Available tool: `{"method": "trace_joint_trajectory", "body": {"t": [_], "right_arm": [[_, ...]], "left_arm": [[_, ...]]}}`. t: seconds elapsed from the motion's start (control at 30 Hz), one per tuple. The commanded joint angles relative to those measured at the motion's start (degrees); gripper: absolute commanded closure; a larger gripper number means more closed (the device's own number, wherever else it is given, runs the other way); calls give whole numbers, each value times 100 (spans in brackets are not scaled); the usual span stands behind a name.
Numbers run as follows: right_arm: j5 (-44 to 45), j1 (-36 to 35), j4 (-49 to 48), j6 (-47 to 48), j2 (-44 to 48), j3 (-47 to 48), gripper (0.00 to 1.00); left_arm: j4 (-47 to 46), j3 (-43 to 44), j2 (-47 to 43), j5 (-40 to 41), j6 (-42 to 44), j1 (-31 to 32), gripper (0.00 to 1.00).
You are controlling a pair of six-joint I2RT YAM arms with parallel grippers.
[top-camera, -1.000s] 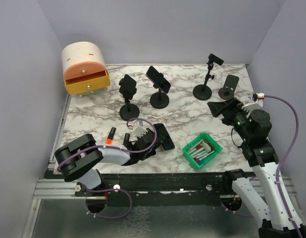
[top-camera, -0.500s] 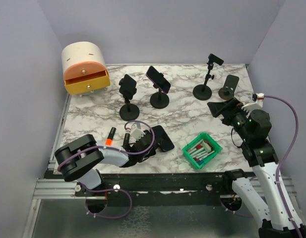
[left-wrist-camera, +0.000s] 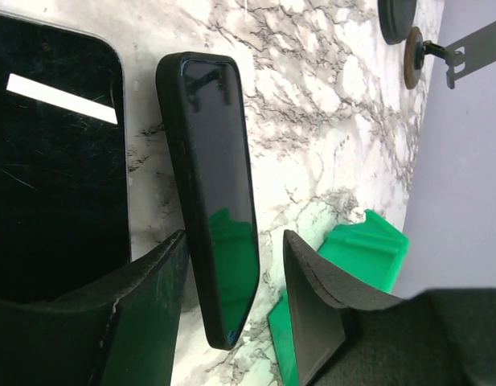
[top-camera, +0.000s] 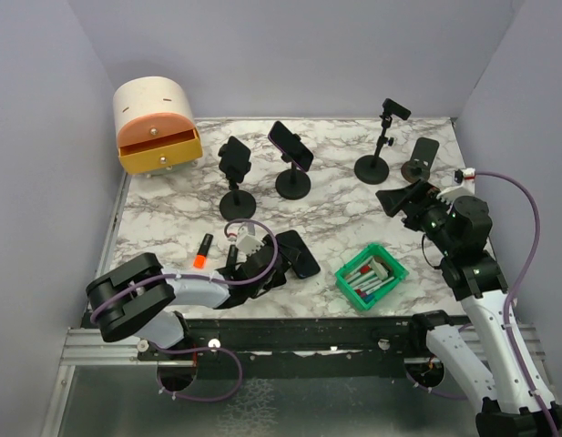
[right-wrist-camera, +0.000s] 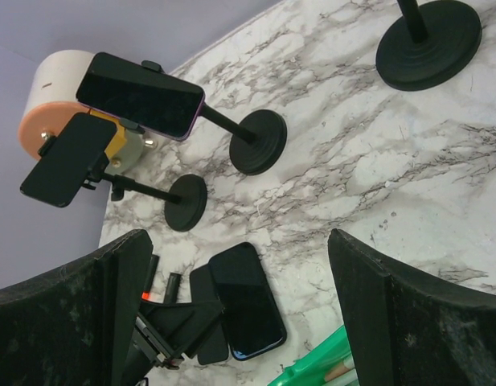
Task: Remove the phone from the phone stand
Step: Place the phone at the center of the board.
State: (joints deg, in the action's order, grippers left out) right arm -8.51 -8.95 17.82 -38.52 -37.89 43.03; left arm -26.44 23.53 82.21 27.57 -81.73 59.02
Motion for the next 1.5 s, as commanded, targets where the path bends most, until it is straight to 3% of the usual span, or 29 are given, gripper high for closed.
{"method": "trace_joint_trajectory", "body": {"t": [0.0,0.4,0.5,0.63,0.87,1.1,1.3,1.47], "right_arm": [[-213,-27,192,138,19,91,4],[-269,-28,308,178,50,168,4],[-338,-27,401,258,79,254,4],[-344,-28,487,406,64,346,4],[-336,-28,767,553,112,483,5],[-343,-33,877,567,109,555,5],[-365,-45,867,563,59,613,5],[-335,-61,876,516,49,607,5]], "left_arm": [[209,-76,-320,187,91,48,48],[767,-183,-888,318,204,48,48],[1285,271,-1147,397,1119,48,47],[1645,1099,-775,155,2148,48,48],[1853,2343,531,-183,3135,48,70],[2027,3264,1626,-448,3383,48,94],[2201,3673,2249,-610,3506,48,100],[2281,3521,2396,-700,3563,65,100]]}}
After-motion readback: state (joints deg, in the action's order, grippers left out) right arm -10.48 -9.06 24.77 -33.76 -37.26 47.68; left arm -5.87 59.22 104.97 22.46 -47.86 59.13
